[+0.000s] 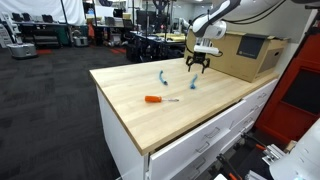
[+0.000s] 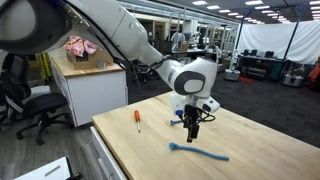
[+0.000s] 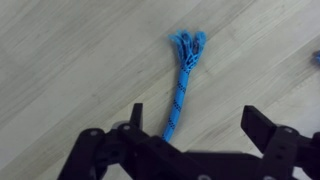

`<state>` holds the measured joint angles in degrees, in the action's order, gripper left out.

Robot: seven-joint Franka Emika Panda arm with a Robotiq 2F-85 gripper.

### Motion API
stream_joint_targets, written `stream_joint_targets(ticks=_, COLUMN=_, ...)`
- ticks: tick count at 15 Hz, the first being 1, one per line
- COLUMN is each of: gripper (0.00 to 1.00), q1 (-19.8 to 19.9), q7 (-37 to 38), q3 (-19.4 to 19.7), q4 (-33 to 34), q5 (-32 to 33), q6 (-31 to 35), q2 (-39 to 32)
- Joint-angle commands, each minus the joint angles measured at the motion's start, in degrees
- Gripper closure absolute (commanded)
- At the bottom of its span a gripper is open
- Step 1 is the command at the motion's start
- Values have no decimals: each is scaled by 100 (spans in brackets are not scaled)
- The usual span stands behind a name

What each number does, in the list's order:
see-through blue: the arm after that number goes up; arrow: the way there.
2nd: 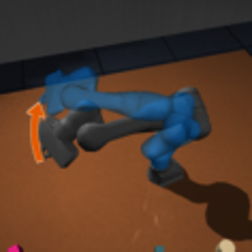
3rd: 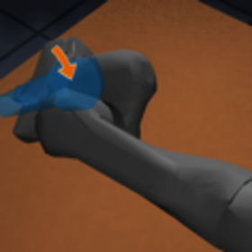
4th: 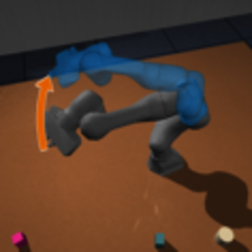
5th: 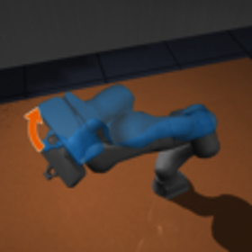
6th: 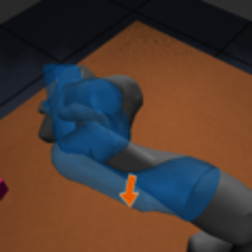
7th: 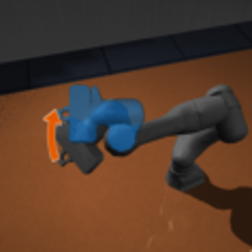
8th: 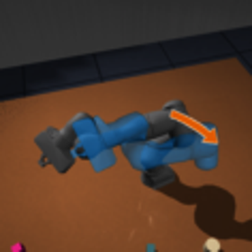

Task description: Place the rope on the right on top of the rope on the left.

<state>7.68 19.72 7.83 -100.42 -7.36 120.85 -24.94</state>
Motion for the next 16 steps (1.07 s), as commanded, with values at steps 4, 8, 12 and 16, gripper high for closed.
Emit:
stream_joint_targets(ticks=4, gripper=0, q1=164, q7=50, q3=39, q4=848, q5=-271, q6=-399, q2=-833)
stream_joint_targets(ticks=8, gripper=0, q1=205, q7=129, q3=32, q4=1253, q5=-366, q6=-655, q2=-1238)
stream_joint_targets(ticks=12, gripper=0, q1=224, q7=338, q3=64, q4=1609, q5=-391, q6=-853, q2=-1559)
stream_joint_targets(ticks=16, gripper=30, q1=309, q7=423, q3=58, q4=1915, q5=-452, q6=-1024, q2=-1775)
